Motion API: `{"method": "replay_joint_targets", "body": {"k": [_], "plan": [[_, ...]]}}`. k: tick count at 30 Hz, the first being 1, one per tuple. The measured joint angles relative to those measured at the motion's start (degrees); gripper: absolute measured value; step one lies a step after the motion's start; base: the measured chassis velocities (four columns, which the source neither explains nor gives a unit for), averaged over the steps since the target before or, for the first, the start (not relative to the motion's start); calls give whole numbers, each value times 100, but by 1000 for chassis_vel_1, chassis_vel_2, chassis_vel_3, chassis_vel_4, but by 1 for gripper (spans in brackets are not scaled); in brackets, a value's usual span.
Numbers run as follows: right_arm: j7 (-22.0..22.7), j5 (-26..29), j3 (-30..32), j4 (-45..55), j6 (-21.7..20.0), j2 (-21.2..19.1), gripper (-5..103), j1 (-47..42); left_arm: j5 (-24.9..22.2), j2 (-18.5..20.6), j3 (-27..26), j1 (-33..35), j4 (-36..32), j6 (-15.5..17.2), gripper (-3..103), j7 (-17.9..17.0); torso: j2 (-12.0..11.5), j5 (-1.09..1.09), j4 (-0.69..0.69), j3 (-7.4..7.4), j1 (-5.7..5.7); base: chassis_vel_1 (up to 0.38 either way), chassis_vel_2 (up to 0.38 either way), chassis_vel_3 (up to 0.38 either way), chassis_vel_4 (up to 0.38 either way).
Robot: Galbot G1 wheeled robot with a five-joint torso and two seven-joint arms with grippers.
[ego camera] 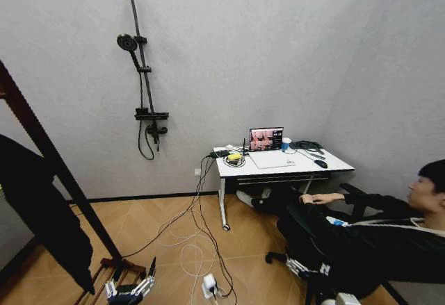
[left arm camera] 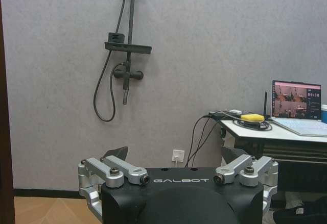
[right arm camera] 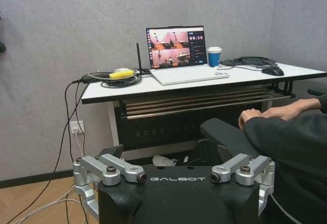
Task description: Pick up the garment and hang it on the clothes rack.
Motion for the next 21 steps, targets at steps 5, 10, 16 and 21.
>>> {"method": "replay_joint_targets", "body": {"k": [5, 10, 16, 21], "plan": [[0, 0, 0, 0, 0, 0, 100, 0, 0, 0, 0, 0, 0, 0, 100, 0, 0, 0, 0, 0, 1, 0, 0, 0, 0], [0, 0, 0, 0, 0, 0, 100, -1, 0, 0, 0, 0, 0, 0, 100, 0, -1, 0, -1, 1, 2, 53, -74, -62, 55], [0, 0, -1, 0, 0, 0, 100, -2, 0, 0, 0, 0, 0, 0, 100, 0, 0, 0, -1, 0, 1, 160, -171, -166, 157], [0, 0, 0, 0, 0, 0, 100, -2, 0, 0, 0, 0, 0, 0, 100, 0, -1, 2, -2, 1, 1, 227, -226, -229, 253]]}}
